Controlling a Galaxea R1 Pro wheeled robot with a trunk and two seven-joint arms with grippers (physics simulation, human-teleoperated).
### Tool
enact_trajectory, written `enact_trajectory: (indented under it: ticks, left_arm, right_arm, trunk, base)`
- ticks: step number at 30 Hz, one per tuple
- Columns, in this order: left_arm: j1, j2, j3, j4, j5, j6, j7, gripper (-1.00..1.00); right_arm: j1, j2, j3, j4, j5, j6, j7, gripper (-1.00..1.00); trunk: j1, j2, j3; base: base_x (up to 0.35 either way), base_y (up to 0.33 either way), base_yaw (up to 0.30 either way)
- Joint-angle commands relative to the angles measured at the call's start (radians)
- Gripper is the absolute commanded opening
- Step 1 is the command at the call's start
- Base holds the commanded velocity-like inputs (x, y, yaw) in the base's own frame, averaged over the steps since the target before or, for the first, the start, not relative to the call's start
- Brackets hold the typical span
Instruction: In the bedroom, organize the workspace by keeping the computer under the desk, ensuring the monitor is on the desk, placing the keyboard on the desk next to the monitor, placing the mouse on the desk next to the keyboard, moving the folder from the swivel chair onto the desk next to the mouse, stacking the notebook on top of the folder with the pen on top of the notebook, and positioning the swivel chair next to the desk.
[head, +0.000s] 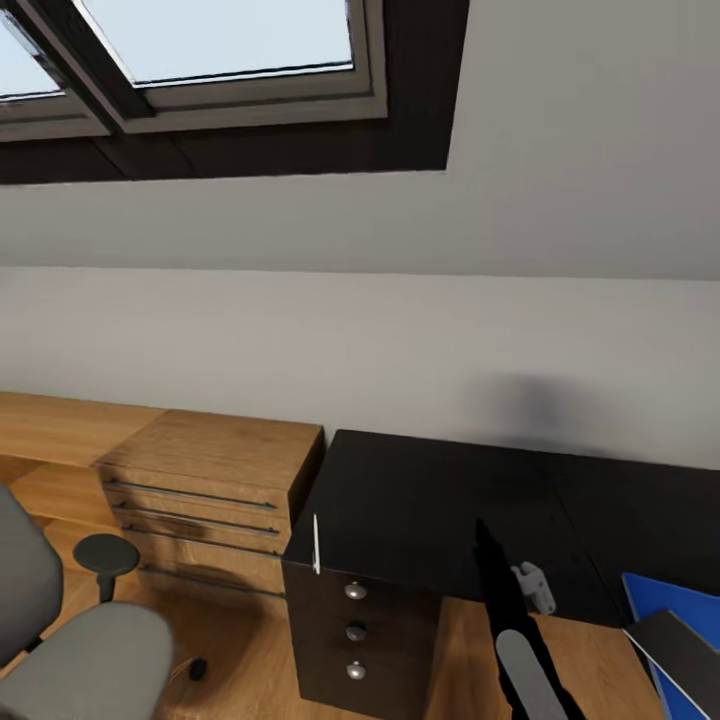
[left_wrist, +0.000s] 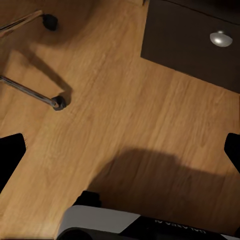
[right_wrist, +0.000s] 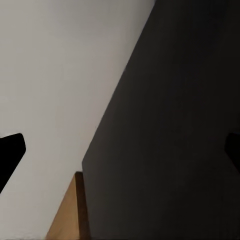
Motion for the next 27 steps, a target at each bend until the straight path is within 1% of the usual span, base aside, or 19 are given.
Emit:
enact_trajectory:
  ticks: [1,6,9,12,15,18,23,27]
  left_arm:
    - [0.0,0.0,-0.002,-0.002,0.006,0.004,0.007,1.0]
    - [0.0,0.0,-0.002,-0.002,0.006,0.004,0.007,1.0]
    - [0.0,0.0,-0.002,-0.002,0.006,0.004,0.007,1.0]
    - [-0.001,0.0,-0.002,-0.001,0.006,0.004,0.007,1.0]
    - [-0.001,-0.001,-0.003,-0.001,0.006,0.004,0.006,1.0]
    - [0.0,-0.001,-0.003,-0.001,0.006,0.004,0.006,1.0]
    - [0.0,-0.001,-0.003,-0.001,0.006,0.004,0.007,1.0]
    - [0.0,-0.001,-0.003,-0.001,0.006,0.004,0.006,1.0]
  right_arm:
    - [-0.001,0.0,0.003,0.002,-0.009,-0.007,-0.005,1.0]
    - [-0.001,0.0,0.005,0.006,0.0,-0.008,-0.008,1.0]
    - [-0.001,0.001,0.005,0.01,0.02,-0.008,-0.009,1.0]
    - [-0.001,0.01,0.006,0.021,0.046,-0.008,-0.01,1.0]
    - [-0.003,0.026,0.006,0.043,0.084,-0.008,-0.01,1.0]
    - [-0.004,0.032,0.006,0.061,0.113,-0.008,-0.01,1.0]
    - [-0.007,0.036,0.006,0.095,0.135,-0.008,-0.01,1.0]
    - [-0.009,0.037,0.006,0.127,0.137,-0.008,-0.01,1.0]
  trunk:
    - [0.0,-0.001,-0.001]
    - [0.0,-0.001,0.002]
    - [0.0,-0.001,0.003]
    - [0.0,-0.001,0.005]
    - [0.0,-0.001,0.006]
    - [0.0,-0.001,0.008]
    - [0.0,-0.001,0.01]
    - [0.0,-0.001,0.012]
  base:
    - [0.0,0.0,0.254]
    - [0.0,0.0,0.254]
    - [0.0,0.0,0.254]
    - [0.0,0.0,0.254]
    - [0.0,0.0,0.254]
    - [0.0,0.0,0.254]
    - [0.0,0.0,0.254]
    - [0.0,0.0,0.254]
